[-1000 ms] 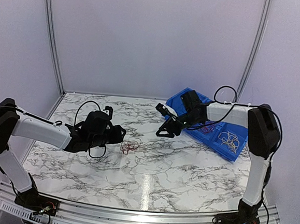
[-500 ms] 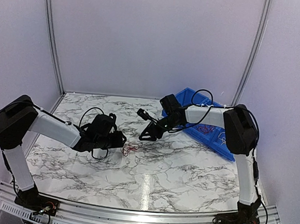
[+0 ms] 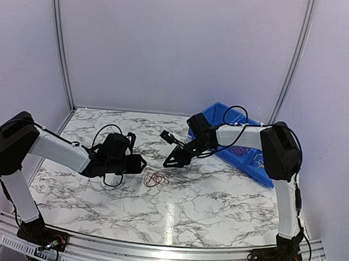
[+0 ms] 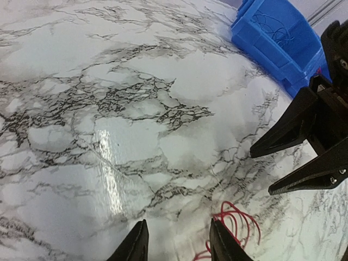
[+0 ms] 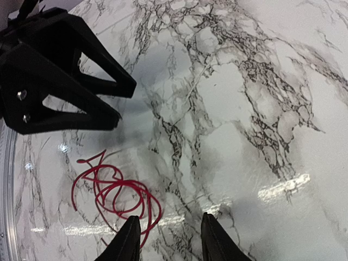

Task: Untangle the cables

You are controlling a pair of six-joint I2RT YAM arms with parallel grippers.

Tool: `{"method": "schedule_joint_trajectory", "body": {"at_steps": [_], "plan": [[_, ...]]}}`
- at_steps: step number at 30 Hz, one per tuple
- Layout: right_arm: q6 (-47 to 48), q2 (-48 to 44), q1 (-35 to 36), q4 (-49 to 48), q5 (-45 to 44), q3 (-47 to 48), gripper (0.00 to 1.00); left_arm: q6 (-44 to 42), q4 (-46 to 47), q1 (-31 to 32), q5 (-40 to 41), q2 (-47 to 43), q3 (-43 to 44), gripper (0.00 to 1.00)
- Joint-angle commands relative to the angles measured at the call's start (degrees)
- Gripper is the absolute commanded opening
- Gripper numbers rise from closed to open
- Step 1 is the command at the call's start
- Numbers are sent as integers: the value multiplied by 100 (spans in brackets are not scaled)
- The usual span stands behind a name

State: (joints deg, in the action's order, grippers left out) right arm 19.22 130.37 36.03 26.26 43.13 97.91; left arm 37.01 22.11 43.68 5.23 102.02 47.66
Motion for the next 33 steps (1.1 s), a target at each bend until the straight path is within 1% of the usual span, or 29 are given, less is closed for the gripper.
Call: {"method": "schedule_joint_trajectory", "body": {"at_steps": [1,4,7,9,11,15,18,22,26,33], "plan": [[504,-1019,-23,-61,-245,-661,40,-1045,145,136,-193,-1109,-545,43],[685,-1342,-10,-168,-481,-1205,41,-1534,51,256,-784,-1393,-792,47],[731,-1381,-8,-76,-317,-1431,42,-1729,-198,410,-1023,-1308,-765,47],[723,-1386,34,-143,-309,-1528,42,-1737,-401,517,-860,-1180,-665,46],[737,-1364,132,-163,-449,-1464,42,-1553,-517,537,-587,-1116,-612,45],[687,-1144,405,62,-611,-927,42,-1069,-532,528,102,-1197,-747,42],[615,-851,637,286,-713,-450,42,-777,-545,527,387,-1276,-893,42],[522,-496,879,499,-879,6,44,-556,-550,527,534,-1361,-1065,43],[438,-196,1023,730,-1185,361,45,-520,-550,527,583,-1420,-1131,43],[293,-214,1064,702,-1694,273,40,-521,-541,527,612,-1421,-1090,43]]}}
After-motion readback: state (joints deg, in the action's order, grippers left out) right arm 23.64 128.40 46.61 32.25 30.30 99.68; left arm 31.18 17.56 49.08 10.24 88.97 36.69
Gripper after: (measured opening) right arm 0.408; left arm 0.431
